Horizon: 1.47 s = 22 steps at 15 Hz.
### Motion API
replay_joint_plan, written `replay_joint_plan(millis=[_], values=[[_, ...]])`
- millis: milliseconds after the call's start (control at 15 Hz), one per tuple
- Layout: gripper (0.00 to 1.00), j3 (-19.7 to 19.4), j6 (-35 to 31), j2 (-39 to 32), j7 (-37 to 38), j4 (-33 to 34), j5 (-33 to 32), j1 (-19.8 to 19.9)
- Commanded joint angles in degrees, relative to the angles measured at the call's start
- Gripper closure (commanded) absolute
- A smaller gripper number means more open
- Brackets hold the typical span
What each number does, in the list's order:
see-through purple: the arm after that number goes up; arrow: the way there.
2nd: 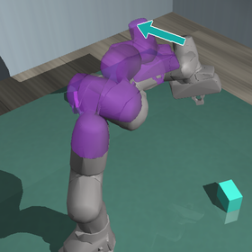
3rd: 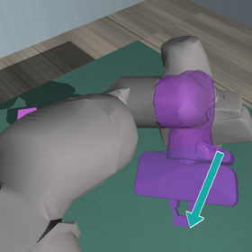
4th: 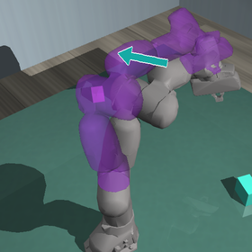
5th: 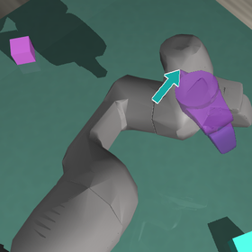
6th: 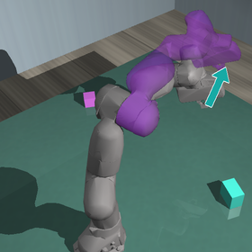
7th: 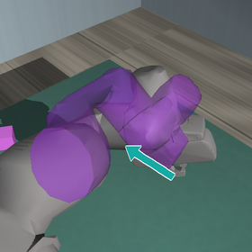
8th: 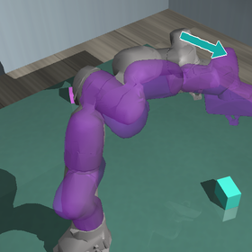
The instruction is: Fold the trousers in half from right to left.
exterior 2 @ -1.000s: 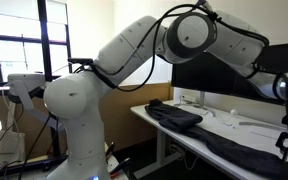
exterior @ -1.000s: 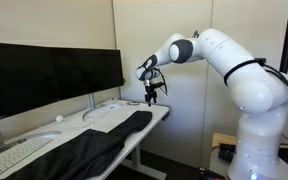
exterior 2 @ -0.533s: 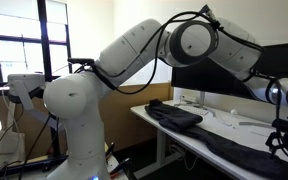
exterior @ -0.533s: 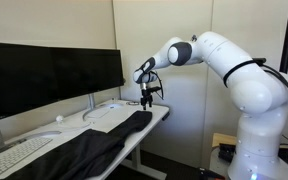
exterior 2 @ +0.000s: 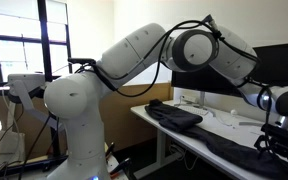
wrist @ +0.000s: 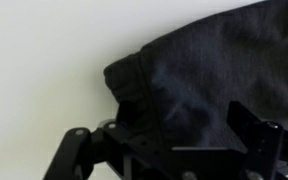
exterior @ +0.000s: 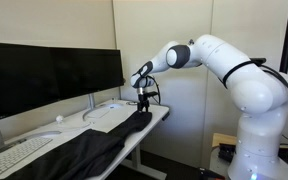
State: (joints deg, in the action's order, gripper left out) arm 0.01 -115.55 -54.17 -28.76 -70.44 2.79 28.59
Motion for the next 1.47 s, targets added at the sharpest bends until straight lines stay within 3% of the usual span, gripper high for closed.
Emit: replay_joint_plan(millis=[0,67,800,1000,1400], values=[[0.00,0.3,-1.1,-1.4,-1.5,0.9,1.8,-0.3],[0.21,0.0,-1.1,-1.6,-1.1,1.1,1.5,-0.5],[0.91,0.6,-4.1,1.0,1.9,-1.7,0.9,-0.7],[0.97,1.2,-5.2,2.3,4.1,-3.7,1.1,-1.3],[0.94,2.4,-11.4,7.9,10.9,-11.2,1.3,-4.2]])
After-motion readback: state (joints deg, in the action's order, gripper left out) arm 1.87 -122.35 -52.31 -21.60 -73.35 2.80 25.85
